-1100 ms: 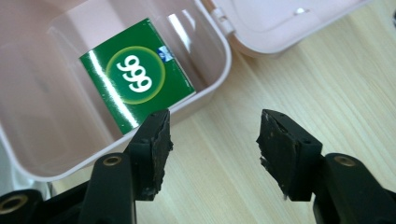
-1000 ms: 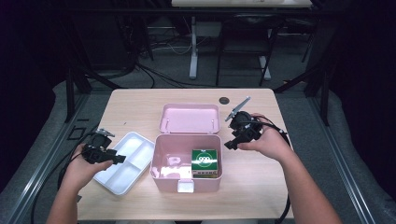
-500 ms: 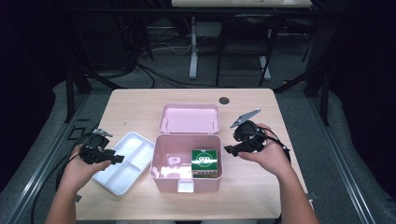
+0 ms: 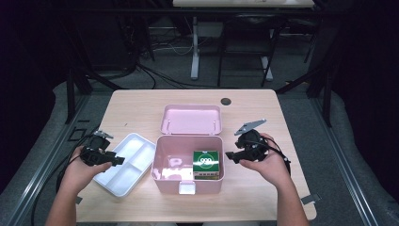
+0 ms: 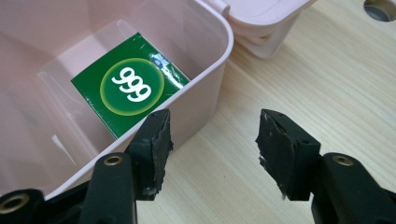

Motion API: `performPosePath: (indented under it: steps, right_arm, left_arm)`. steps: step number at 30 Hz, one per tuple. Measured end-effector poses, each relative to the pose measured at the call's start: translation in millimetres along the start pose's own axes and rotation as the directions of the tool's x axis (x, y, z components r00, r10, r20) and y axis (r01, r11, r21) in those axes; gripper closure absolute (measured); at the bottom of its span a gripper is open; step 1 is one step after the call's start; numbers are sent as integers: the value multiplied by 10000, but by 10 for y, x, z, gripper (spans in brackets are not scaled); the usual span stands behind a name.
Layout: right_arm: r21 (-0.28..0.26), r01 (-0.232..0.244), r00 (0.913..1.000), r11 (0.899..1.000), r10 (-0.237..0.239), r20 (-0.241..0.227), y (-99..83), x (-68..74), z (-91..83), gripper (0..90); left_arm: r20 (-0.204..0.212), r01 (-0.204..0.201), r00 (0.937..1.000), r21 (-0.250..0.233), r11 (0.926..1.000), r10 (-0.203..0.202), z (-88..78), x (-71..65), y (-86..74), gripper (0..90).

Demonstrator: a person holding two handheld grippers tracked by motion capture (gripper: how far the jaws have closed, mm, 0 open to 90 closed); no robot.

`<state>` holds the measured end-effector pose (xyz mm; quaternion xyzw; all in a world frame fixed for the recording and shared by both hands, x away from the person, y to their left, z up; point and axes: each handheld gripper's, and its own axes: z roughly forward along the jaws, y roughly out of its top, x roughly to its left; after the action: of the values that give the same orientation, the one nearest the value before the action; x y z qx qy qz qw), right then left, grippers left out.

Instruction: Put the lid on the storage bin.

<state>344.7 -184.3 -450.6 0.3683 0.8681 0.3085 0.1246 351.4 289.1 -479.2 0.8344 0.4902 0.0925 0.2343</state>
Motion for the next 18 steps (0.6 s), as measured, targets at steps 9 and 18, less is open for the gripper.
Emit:
performPosePath:
  steps: [9,18]
  right_arm:
    - [-562,-468,9987,9973,477,157,-182,-128,-80,455]
    - [-1051,-682,9976,9921,691,48,-240,-131,-146,458]
  left_arm:
    - [-278,-88,9996,309,9995,96,-8,-29,51,538]
    - [-251,-307,9991,934,9952,332,26,-16,153,603]
